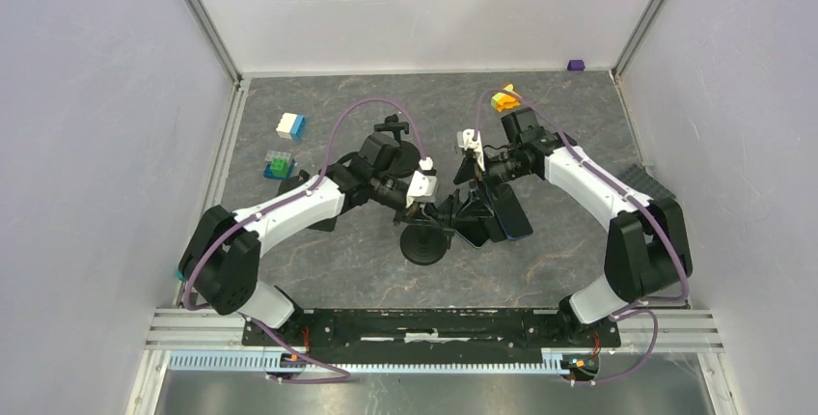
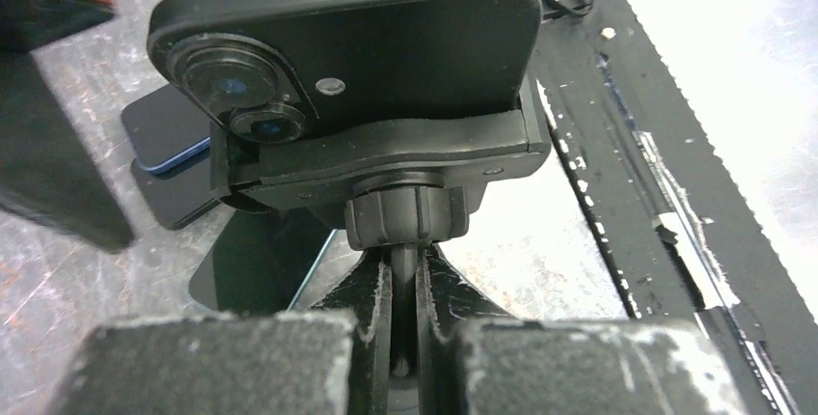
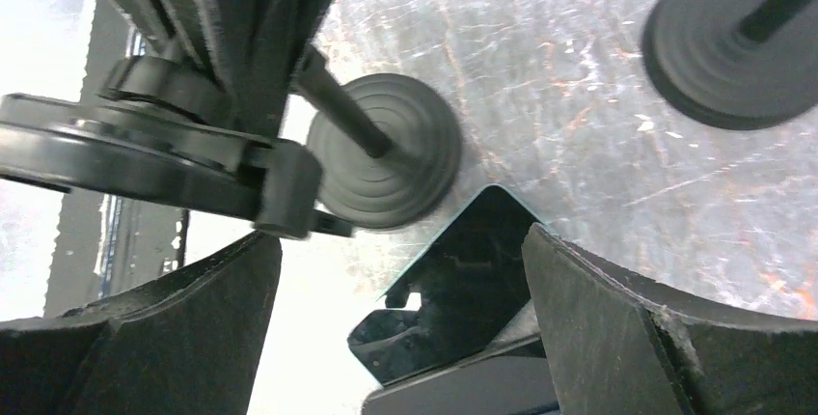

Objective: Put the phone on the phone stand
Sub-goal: Install the phone on the phone stand.

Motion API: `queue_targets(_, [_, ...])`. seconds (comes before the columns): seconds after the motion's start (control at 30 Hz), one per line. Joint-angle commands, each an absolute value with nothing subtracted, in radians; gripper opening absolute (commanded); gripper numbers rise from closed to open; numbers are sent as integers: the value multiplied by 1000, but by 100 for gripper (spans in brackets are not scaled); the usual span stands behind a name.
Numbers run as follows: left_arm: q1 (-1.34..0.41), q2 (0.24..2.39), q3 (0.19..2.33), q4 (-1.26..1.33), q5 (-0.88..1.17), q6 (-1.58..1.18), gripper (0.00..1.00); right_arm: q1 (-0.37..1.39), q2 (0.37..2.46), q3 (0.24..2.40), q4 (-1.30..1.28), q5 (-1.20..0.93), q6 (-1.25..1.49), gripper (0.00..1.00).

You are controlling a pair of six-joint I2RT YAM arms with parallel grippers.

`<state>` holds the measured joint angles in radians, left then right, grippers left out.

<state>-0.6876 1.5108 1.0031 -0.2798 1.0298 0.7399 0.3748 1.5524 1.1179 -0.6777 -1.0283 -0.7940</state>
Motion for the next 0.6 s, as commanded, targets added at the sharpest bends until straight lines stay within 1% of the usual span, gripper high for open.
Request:
queue_targets(0.0, [-703, 1503, 943, -339, 1124, 663, 2, 345, 1497, 1166, -640, -1017, -834, 98])
queue_targets(0.17, [-666, 1513, 953, -344, 1175, 651, 2, 313, 1424, 1132, -656, -1018, -846, 98])
queue_targets(0.27, [-648, 1534, 996, -461, 1195, 771, 2, 312, 1372, 1124, -682, -1014, -864, 98])
queue_targets(0.47, [-635, 1583, 1131, -750, 1169, 1026, 2, 316, 1301, 1104, -692, -1023, -870, 98])
queue_targets(0.57, [-631, 1578, 1149, -793, 1141, 1080, 2, 331, 1292, 1092, -690, -1026, -869, 98])
